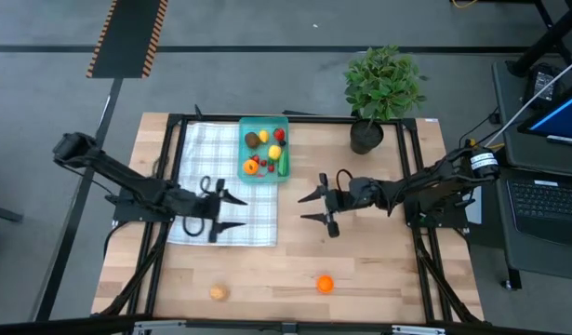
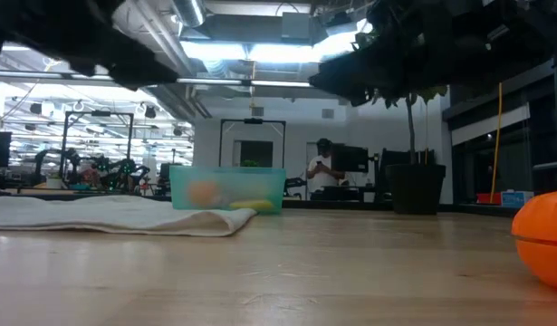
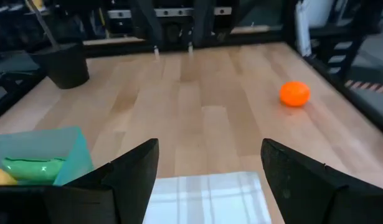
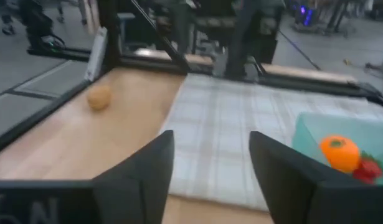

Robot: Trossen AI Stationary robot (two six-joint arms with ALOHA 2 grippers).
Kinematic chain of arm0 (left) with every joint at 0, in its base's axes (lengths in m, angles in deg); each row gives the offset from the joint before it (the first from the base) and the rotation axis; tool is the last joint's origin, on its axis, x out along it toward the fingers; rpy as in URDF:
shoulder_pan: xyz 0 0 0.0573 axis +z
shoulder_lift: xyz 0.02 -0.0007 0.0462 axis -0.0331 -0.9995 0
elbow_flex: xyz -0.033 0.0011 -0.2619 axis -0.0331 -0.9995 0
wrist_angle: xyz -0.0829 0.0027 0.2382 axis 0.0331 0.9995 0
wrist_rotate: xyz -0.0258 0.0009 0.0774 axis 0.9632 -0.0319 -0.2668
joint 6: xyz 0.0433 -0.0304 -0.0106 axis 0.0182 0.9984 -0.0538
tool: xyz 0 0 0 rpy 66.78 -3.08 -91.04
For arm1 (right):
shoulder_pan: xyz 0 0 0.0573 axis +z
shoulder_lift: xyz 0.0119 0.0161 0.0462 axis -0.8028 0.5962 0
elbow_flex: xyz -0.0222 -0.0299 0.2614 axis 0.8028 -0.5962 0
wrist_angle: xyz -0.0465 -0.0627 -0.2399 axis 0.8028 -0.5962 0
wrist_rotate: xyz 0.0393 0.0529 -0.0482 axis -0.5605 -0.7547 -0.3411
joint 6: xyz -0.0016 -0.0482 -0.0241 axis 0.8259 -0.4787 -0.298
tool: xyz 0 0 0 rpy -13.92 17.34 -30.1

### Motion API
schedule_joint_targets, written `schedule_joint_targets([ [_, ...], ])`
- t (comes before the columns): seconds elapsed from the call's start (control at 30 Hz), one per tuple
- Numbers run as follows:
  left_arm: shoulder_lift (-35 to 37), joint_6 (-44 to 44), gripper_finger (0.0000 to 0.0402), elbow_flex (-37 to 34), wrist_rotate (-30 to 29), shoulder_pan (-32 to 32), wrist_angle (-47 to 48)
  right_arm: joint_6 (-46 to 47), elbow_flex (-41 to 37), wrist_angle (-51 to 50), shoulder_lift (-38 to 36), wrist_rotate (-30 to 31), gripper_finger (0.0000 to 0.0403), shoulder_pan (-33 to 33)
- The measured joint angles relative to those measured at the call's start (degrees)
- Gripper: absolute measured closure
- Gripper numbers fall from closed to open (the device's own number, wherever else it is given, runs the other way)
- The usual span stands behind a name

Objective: Pick and placing Produce into tupperware
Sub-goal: Put the orange squash into the blue bin

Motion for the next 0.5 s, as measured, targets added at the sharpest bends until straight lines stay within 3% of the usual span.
schedule_joint_targets([
  [0.23, 15.5, -2.5, 0.0127, -8.0, 8.5, 0.0, -1.1, -1.2, 0.0, 3.9, 0.0, 1.8, 0.0119, 1.8],
  [0.5, 25.3, -2.9, 0.0127, -12.9, 9.2, 0.0, -0.9, 0.5, 1.8, 3.1, 0.0, 2.0, 0.0079, 4.3],
])
